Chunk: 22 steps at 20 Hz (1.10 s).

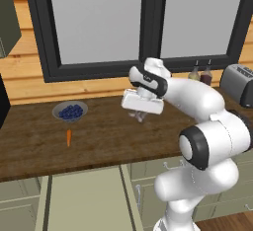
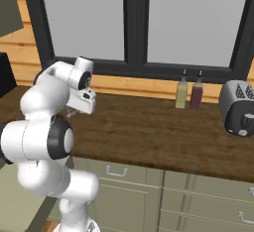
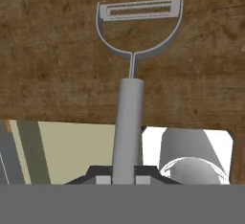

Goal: Pick the peeler from the drawer and place it on the counter.

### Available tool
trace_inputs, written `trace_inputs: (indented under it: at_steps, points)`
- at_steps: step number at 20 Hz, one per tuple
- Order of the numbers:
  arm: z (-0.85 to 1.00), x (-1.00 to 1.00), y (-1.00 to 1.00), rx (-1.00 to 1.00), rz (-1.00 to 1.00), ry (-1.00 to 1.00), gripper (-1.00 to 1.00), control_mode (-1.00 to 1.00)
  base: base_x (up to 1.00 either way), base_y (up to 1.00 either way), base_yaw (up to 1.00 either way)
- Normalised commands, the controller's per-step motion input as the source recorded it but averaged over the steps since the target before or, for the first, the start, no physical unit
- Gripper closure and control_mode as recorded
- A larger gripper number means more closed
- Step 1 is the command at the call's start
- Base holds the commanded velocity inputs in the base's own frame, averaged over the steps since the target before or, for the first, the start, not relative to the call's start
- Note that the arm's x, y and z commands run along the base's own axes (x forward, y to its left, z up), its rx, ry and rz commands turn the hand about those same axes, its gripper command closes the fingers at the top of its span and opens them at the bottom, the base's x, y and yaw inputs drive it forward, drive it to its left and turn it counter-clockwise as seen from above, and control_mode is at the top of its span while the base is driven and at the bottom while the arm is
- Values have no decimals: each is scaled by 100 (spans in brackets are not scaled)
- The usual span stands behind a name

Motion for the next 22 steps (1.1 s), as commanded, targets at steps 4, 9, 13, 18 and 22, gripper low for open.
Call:
trace_inputs:
  at_steps: [4,9,13,18,22]
  points:
    - [-83,47,0,-18,6,-6,100,-100,0,0,0]
    - [-53,60,0,-12,5,-15,100,-100,0,0,0]
    - [-39,84,0,-5,2,-9,100,-100,0,0,0]
    - [-44,65,0,-2,0,-6,100,-100,0,0,0]
    - [-45,20,0,0,0,-14,100,-100,0,0,0]
